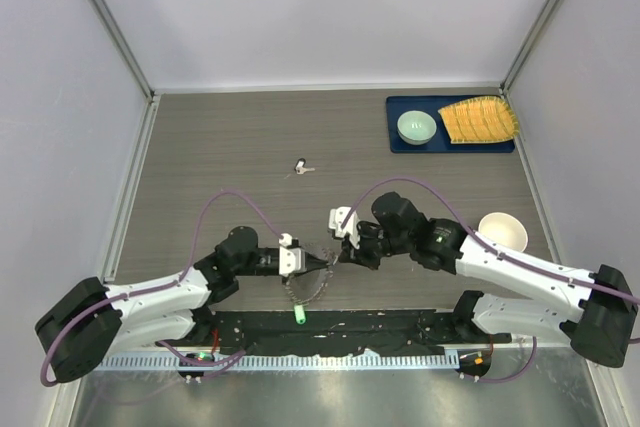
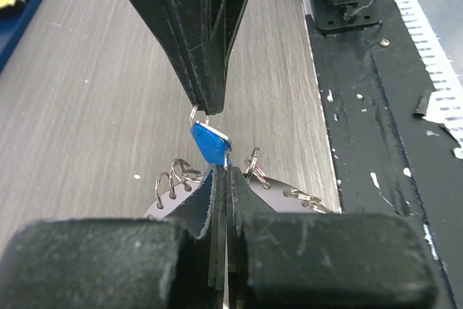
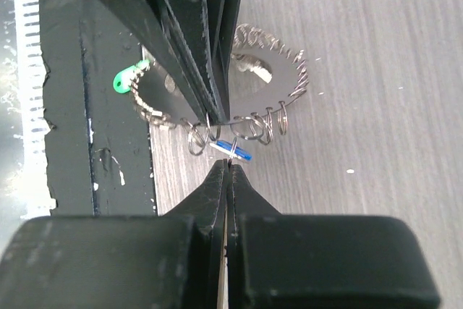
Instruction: Put the keys on the keyring
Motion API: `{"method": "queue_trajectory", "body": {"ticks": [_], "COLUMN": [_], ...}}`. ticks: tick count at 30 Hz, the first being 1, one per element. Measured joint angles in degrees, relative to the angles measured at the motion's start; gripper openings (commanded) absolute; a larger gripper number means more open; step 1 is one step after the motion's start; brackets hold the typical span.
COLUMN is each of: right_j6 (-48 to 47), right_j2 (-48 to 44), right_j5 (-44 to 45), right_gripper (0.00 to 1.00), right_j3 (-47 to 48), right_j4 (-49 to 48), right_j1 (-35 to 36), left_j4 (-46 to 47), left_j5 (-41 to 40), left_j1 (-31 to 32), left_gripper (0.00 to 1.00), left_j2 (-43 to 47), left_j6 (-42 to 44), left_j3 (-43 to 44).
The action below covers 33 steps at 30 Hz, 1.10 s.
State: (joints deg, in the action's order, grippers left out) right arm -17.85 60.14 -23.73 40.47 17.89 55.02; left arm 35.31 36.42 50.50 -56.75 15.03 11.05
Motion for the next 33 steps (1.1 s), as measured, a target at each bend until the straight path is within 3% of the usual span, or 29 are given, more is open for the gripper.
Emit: {"method": "queue_trajectory", "body": {"ticks": [6, 16, 33], "right_j6": [-3.1, -7.6, -9.3], "right_j2": [1.9, 4.1, 3.1], "right_j5": [3.4, 3.4, 2.9], "right_gripper": [0.01, 0.01, 0.01], "right_j3": [6.6, 7.3, 7.3], "right_j4": [6.3, 13.8, 12.1], "right_j1": [0.0, 0.0, 2.6], "left_j4": [-3.0, -3.7, -3.7], "left_j5": [-0.9, -4.1, -4.9], "left_j1": [0.0, 0.0, 2.1], "left_gripper": [0.0, 0.0, 0.0], "left_j2": [-1.0, -0.9, -1.7], "left_j6": [3.9, 6.7, 8.0], "left_j3": [3.5, 3.6, 3.6]}}
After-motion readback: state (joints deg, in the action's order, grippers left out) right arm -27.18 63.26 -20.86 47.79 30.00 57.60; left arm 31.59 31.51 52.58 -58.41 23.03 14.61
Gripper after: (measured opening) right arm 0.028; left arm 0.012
